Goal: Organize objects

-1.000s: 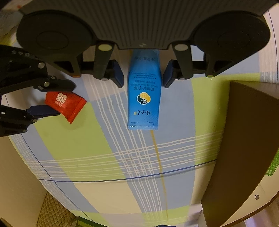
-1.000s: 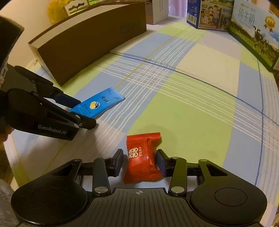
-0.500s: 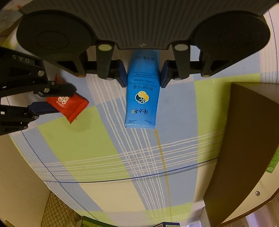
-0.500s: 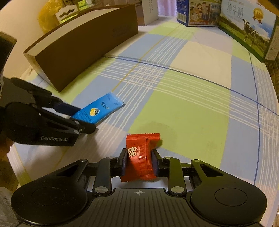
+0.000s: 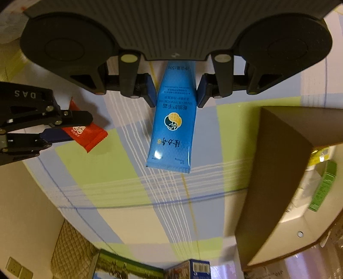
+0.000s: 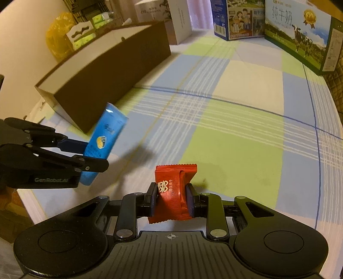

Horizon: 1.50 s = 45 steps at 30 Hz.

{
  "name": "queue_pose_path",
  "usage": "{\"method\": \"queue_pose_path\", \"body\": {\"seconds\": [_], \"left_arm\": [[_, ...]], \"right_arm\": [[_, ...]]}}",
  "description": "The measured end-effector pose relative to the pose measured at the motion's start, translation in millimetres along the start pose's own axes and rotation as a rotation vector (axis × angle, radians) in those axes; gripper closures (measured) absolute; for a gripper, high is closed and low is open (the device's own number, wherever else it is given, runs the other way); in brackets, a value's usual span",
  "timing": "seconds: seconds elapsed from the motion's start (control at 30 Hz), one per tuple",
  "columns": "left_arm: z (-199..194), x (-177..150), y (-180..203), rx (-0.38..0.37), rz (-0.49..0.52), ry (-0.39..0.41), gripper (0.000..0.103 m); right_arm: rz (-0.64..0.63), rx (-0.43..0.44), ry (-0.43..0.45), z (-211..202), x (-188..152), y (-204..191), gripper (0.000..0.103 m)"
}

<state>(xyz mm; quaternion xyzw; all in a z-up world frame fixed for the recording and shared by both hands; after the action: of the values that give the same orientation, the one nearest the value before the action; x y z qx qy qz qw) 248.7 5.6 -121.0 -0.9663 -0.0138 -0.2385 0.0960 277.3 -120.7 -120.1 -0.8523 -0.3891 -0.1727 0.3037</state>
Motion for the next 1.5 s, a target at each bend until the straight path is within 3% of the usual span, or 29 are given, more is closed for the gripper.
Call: {"method": "queue_pose_path", "body": {"seconds": [0.17,0.2,0.23,0.33,0.6,0.73,0.93,1.17,1.3,1.5], "left_arm": [[-23,7,-17,-0.004,-0.036,0.044,0.071],[-26,9,-21,0.001,-0.043,0.052,0.089],[-30,11,-25,-0.003,-0.047,0.059,0.096],[-37,15,-34,-0.041,-0.068,0.08,0.097],[-23,7,-44,-0.08,-0.092,0.051,0.095],[-10,0,-40,-0.069,-0.058,0.027,0.072],[16,-3,-31,-0.052,0.062,-0.005,0.061],[43,4,-21,-0.049,0.184,-0.02,0.06],[44,8,-17,-0.081,0.209,-0.017,0.072],[41,8,-11,-0.084,0.23,-0.006,0.073]], "right_arm": [[-0.011,0.026,0.029,-5,14,-14,0.078],[-0.013,0.032,0.037,-5,16,-17,0.078],[-0.019,0.039,0.043,-6,19,-21,0.078],[-0.034,0.05,0.054,-3,27,-30,0.078],[-0.024,0.036,0.05,1,27,-36,0.078],[-0.001,0.017,0.05,-1,24,-30,0.078],[0.038,-0.004,0.057,-8,15,-24,0.078],[0.091,-0.03,0.064,-17,3,-18,0.078],[0.115,-0.043,0.072,-22,-3,-15,0.078],[0.132,-0.056,0.081,-26,-7,-16,0.078]]}}
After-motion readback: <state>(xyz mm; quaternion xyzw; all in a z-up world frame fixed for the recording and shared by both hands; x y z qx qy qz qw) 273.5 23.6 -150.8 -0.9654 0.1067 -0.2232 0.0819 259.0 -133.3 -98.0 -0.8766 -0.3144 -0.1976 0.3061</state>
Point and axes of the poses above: each gripper's, at about its wrist camera, not at the fingertips, and z roughly the way its jaws point, y to its right, x to its top, the point moved 4 cm from there along z, roughly the way its jaws point, and after that the axes turned 12 degrees about x, right-handed, at the moved point
